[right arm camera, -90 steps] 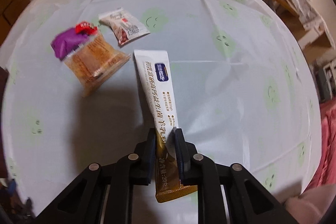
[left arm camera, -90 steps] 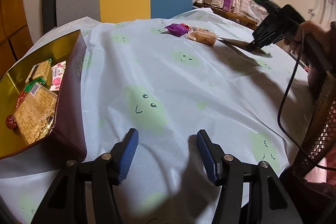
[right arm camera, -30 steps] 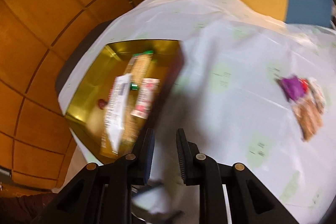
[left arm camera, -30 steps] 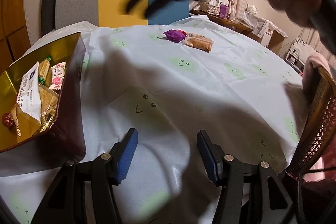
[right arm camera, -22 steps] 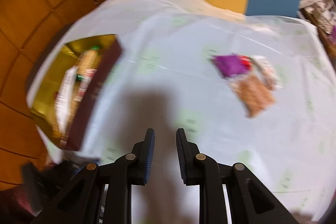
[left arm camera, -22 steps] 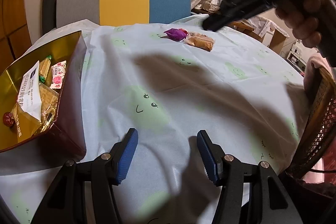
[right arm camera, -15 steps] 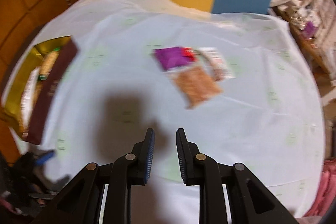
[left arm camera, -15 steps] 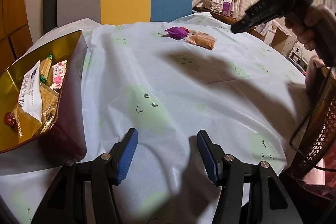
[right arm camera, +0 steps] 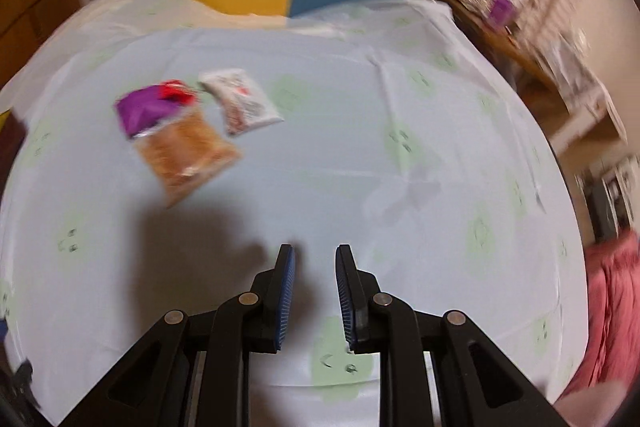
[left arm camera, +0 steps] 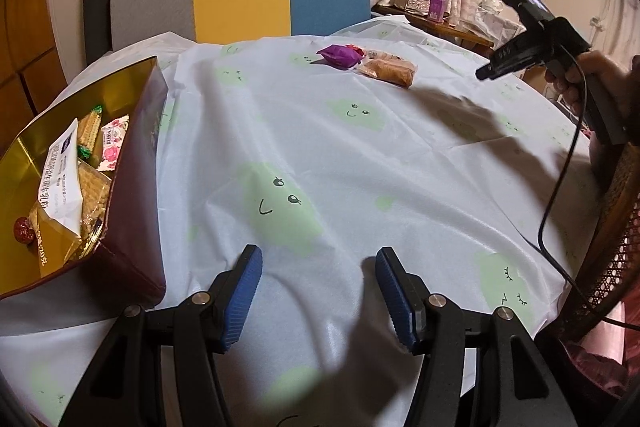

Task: Organize snacks
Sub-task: 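Open the right tool and withdraw it from the tin, then reach the left tool to the clear orange pastry bag and grasp it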

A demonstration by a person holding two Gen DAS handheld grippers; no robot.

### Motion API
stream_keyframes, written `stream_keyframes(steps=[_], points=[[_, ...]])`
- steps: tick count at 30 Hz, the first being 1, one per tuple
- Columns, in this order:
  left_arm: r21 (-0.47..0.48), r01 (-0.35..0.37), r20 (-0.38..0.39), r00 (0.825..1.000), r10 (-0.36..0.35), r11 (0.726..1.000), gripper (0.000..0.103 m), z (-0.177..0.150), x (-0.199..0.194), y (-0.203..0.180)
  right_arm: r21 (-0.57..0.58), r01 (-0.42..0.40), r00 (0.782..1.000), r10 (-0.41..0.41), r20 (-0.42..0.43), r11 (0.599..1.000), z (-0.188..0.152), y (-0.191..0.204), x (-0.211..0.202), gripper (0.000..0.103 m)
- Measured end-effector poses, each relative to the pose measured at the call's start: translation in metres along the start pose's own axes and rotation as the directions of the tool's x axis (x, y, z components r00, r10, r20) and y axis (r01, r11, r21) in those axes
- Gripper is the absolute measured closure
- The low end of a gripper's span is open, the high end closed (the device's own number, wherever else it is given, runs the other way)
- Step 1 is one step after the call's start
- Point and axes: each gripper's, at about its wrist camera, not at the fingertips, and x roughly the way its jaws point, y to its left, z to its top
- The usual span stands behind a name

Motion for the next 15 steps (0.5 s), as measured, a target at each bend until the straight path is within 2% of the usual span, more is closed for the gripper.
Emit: stream_keyframes(steps=[3, 5, 8, 15], points=[[-0.001, -0.010, -0.004, 1.000, 0.010, 1.000, 0.043, 0.000, 0.000, -0.001, 0.057, -0.015, 0.999, 0.013, 0.036, 0.998, 0.004, -0.010, -0.004, 0.082], [-0.003, -0.017, -0.010, 1.000, 0.017, 1.000, 0.042, 0.001, 0.001, -0.002, 0.091, -0.004, 1.000, 0.003, 0.010, 0.996, 0.004, -0.013, 0.003, 0.082], [-0.009, -0.023, -0.017, 1.000, 0.023, 1.000, 0.042, 0.002, 0.001, -0.003, 0.081, 0.039, 0.999, -0.037, -0.017, 0.996, 0.005, -0.012, 0.008, 0.082], [-0.010, -0.041, -0.040, 0.998, 0.041, 0.999, 0.041, 0.005, 0.003, -0.005, 0.101, 0.055, 0.998, -0.054, -0.008, 0.993, 0.006, -0.019, 0.008, 0.082]])
